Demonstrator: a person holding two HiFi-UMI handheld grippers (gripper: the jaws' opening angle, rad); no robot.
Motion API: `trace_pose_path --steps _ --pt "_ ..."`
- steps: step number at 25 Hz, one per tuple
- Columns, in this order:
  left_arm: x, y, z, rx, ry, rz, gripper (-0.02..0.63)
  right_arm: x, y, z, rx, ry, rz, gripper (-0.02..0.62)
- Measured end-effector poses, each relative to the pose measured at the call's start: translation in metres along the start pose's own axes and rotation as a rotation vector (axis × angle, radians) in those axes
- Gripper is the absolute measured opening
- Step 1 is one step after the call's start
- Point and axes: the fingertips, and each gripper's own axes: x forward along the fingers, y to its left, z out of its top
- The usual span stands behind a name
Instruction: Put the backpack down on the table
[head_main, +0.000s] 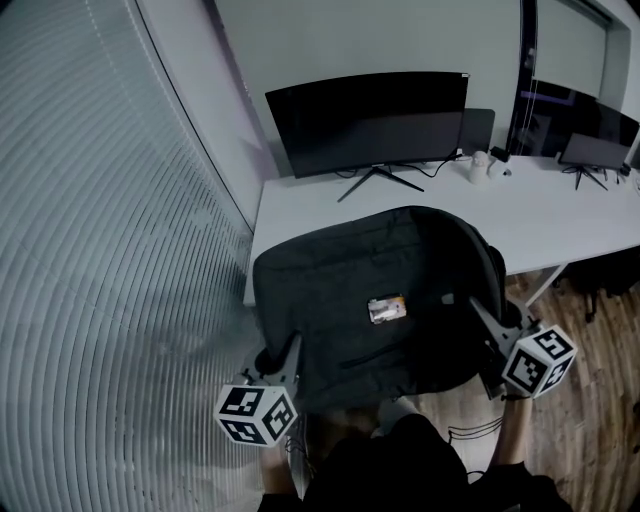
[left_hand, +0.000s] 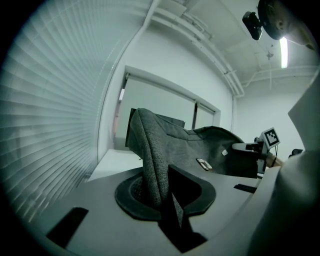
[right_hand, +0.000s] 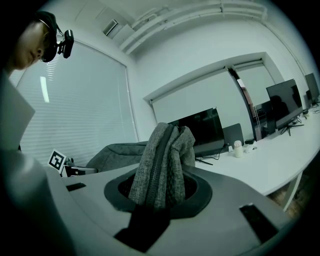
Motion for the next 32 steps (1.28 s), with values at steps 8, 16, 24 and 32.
trace_pose_path --steps 8,16,24,32 --pt "0.039 0.014 0.022 0.002 -0.021 0.015 0.067 0.041 -0.026 0.021 -0.004 -0.01 0.027 0.106" --pt "0.114 0.063 0.05 -0.026 -0.02 0.046 0.067 0.137 -0.063 0.044 -0.012 0.018 0.056 0.106" --pt "0.131 0.069 0.05 -0.035 -0.051 0.101 0.067 0.169 -0.081 0.048 -0.029 0.014 0.119 0.106" --pt "0.199 0.116 0.065 -0.055 -0.024 0.121 0.067 0.253 -0.114 0.054 -0.021 0.053 0.132 0.106"
